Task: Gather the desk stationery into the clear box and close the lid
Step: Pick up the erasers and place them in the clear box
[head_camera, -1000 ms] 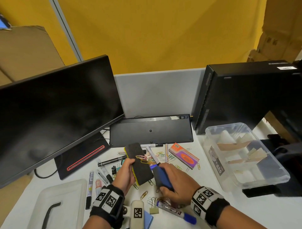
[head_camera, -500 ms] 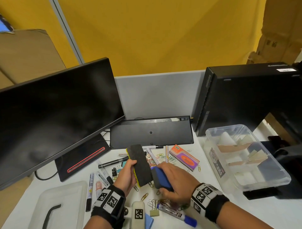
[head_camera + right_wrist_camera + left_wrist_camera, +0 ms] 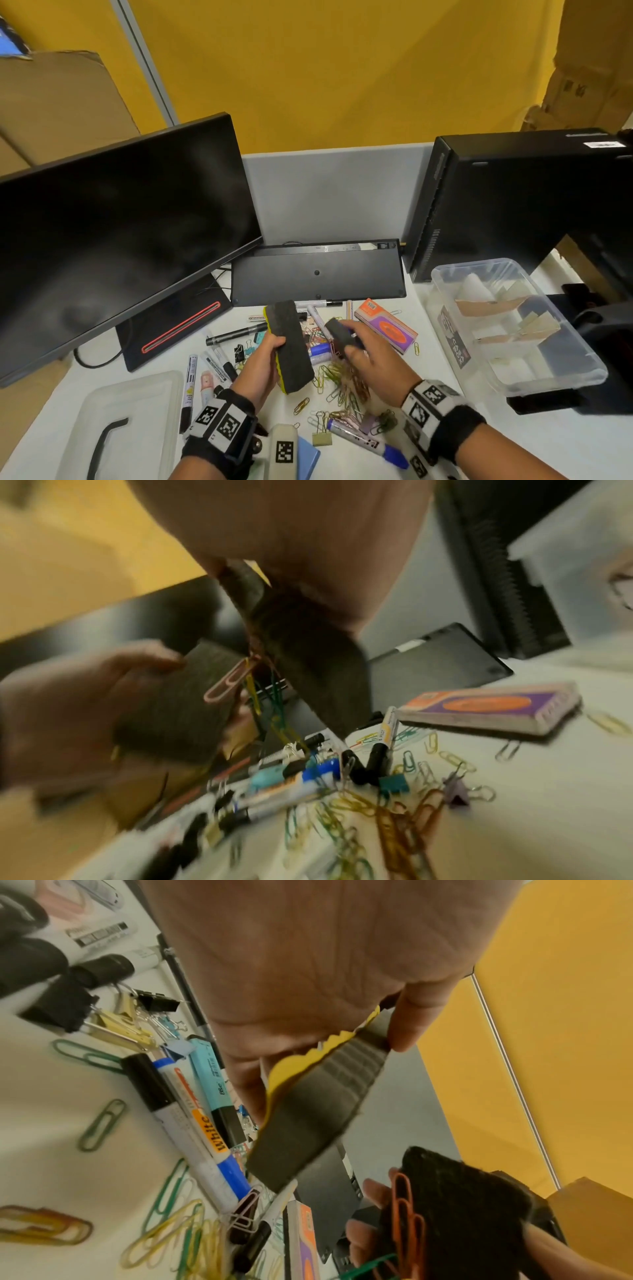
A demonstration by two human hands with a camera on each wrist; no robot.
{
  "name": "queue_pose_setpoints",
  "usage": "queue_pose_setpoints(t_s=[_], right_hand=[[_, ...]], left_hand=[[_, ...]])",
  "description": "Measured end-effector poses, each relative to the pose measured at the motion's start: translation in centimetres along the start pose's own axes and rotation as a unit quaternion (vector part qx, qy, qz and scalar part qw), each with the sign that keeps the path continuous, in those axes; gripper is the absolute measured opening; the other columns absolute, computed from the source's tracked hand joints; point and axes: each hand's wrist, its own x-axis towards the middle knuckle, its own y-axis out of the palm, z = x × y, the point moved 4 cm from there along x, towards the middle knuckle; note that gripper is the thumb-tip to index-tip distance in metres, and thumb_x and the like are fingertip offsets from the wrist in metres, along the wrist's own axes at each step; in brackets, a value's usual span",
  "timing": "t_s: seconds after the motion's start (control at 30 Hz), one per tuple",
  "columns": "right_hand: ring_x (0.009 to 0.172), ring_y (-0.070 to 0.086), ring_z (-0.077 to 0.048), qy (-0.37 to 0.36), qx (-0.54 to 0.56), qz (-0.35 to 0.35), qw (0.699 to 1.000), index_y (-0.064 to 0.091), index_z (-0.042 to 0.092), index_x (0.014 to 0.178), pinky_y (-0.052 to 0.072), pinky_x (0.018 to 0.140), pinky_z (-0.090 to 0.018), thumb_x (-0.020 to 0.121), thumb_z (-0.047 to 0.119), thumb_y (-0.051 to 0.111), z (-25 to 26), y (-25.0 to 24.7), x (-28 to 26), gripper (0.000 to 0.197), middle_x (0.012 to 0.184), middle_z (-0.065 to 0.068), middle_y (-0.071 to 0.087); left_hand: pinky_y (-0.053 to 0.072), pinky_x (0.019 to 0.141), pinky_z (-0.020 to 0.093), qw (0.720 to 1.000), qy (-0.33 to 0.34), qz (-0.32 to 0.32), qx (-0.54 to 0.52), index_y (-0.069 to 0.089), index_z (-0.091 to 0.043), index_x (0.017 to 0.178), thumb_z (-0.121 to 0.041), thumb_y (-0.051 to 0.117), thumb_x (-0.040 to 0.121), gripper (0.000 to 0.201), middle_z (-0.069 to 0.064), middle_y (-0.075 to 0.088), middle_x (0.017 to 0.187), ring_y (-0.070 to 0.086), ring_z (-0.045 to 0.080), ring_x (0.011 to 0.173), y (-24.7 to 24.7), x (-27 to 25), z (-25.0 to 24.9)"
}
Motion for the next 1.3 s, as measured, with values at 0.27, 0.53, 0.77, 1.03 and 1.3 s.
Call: queue_pose_setpoints(t_s=[0.27,0.53,0.77,1.03,1.3], right_hand=[[0.112,0.049,-0.004,0.121,0.123,-0.081,0.982,0.049,0.023,0.126,0.038,0.099,-0.016,0.102,0.036,0.03,-1.0,-2.2,2.1,0.033,0.118,0.011,0.052],[0.113,0.06,-0.018,0.132,0.253,-0.079,0.955,0.064,0.031,0.116,0.042,0.104,-0.048,0.088,0.052,0.041,-1.1,-0.6,3.8,0.042,0.115,0.002,0.067],[0.11,0.063,-0.02,0.117,0.287,-0.053,0.949,0.064,0.029,0.113,0.046,0.1,-0.049,0.095,0.045,0.039,0.7,0.7,4.6,0.035,0.112,0.0,0.068],[0.098,0.067,-0.026,0.101,0.345,-0.042,0.932,0.052,0.023,0.121,0.055,0.082,-0.038,0.096,0.024,0.051,0.8,0.8,5.3,0.025,0.112,-0.013,0.065],[0.108,0.058,-0.013,0.057,0.185,-0.063,0.979,0.044,0.026,0.122,0.05,0.092,-0.033,0.091,0.041,0.056,0.6,-1.2,3.3,0.035,0.117,0.005,0.058]], left_hand=[[0.048,0.084,0.037,0.996,-0.017,0.0,0.092,0.054,-0.01,0.115,-0.017,0.04,0.094,0.026,0.019,0.062,0.113,0.058,0.032,0.108,0.1,-0.8,1.0],[0.049,0.089,0.04,0.998,-0.037,0.02,0.045,0.061,-0.006,0.109,-0.019,0.042,0.094,0.028,0.015,0.072,0.102,0.065,0.028,0.1,2.3,-1.1,1.0],[0.051,0.088,0.038,0.996,-0.014,0.084,0.024,0.058,-0.008,0.12,-0.026,0.053,0.085,0.04,0.014,0.069,0.114,0.066,0.026,0.103,4.0,-1.5,0.1],[0.052,0.091,0.037,0.993,0.037,0.101,0.057,0.057,-0.008,0.12,-0.026,0.059,0.082,0.042,0.013,0.069,0.113,0.065,0.028,0.108,4.2,-1.6,-0.4],[0.053,0.091,0.042,0.996,0.056,0.044,-0.048,0.057,-0.007,0.121,-0.021,0.058,0.082,0.041,0.016,0.067,0.117,0.063,0.029,0.108,2.4,-0.9,-1.3]])
